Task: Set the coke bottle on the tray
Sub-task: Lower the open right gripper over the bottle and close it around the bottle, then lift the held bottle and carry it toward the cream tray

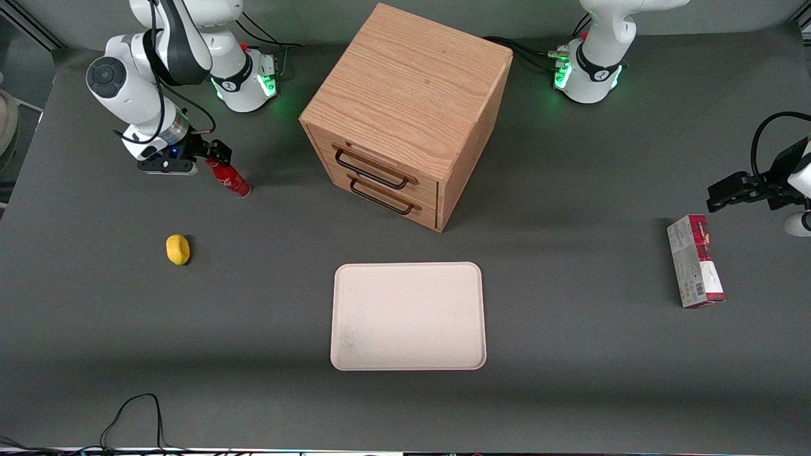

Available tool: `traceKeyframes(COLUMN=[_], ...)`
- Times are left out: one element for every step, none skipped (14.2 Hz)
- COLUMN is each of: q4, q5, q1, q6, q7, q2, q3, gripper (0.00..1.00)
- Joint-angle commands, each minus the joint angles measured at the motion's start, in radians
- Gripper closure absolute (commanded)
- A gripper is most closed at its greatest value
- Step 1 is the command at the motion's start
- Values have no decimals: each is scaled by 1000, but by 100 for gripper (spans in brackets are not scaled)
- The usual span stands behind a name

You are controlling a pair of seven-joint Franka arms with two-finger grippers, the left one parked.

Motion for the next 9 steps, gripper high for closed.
traceKeyframes(q4=[-35, -33, -32, -29, -27, -27, -25, -12, 10], q5=[13, 15, 15, 15, 16, 18, 18, 19, 21], q1=[1, 0, 0, 0, 0, 1, 0, 0, 0], q6=[25, 25, 27, 27, 27, 27, 25, 24, 7], q7=[-22, -22, -22, -22, -15, -10, -7, -5, -5], q2=[-15, -11, -6, 2, 6, 11, 12, 12, 17], q3=[0, 0, 0, 0, 1, 3, 7, 7, 7], gripper=[79, 100, 100, 100, 100, 100, 100, 100, 100])
